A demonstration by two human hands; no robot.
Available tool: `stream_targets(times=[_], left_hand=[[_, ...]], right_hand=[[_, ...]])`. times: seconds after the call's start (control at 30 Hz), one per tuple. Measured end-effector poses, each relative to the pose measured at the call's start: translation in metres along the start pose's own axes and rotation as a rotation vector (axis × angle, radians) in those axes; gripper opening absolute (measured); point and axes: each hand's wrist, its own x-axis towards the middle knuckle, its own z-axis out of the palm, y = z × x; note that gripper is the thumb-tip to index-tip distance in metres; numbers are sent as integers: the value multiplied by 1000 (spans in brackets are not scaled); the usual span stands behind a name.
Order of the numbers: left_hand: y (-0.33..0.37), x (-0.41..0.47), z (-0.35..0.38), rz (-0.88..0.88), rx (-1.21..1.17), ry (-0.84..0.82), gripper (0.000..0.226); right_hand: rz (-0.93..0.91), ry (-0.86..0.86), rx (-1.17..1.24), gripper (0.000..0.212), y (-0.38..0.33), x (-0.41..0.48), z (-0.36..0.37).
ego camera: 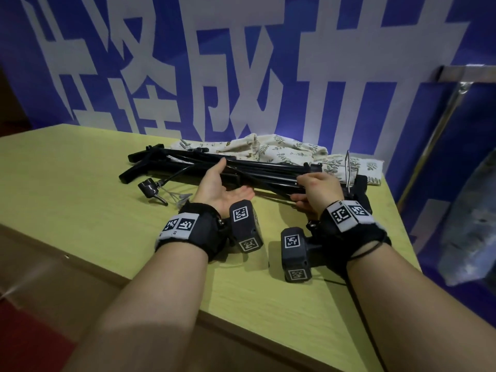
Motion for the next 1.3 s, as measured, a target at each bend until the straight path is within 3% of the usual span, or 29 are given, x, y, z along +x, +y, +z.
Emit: stream_targets(times=[0.07, 0.2, 0.27, 0.37, 0.5, 0.63, 0.8, 0.87, 1.0, 1.1, 1.17, 1.23, 1.3], left_hand=[[-1, -1, 0, 21, 24, -5, 92], [-4, -5, -1, 103, -66, -32, 49], [-4, -9, -2, 178, -60, -59, 44], [-5, -16, -1, 293, -11, -51, 44], [-3, -16, -1, 351, -129, -7, 53], [1, -9, -4, 400, -207, 11, 58], [-1, -6, -3, 410, -176, 70, 49], [-1, -6, -2, 402, -191, 50, 45], [-2, -10, 0, 438, -171, 79, 36], [-5, -13, 0, 475, -100, 109, 55], [-7, -12, -2, 515, -41, 136, 64], [-7, -12, -2, 551, -14, 154, 57], [-6, -12, -2, 549, -24, 173, 52]], right_hand=[[-12, 5, 42, 11, 0, -3, -3], [-69, 45, 163, 8, 1, -10, -7], [-130, 62, 202, 10, -1, -13, -7], [-212, 46, 246, 10, -5, -20, -6], [-231, -48, 377, 11, -9, -26, -7], [-127, -98, 329, 29, -6, -22, -4], [81, -27, 315, 23, -2, -18, -3], [68, 36, 322, 35, 1, -16, -5], [-138, 204, 353, 43, 0, -12, -8], [-105, 157, 535, 82, -3, -14, -9], [-135, 208, 526, 97, 0, -10, -12], [-195, 223, 420, 91, 2, -9, -14], [-245, 168, 344, 71, 0, -12, -13]])
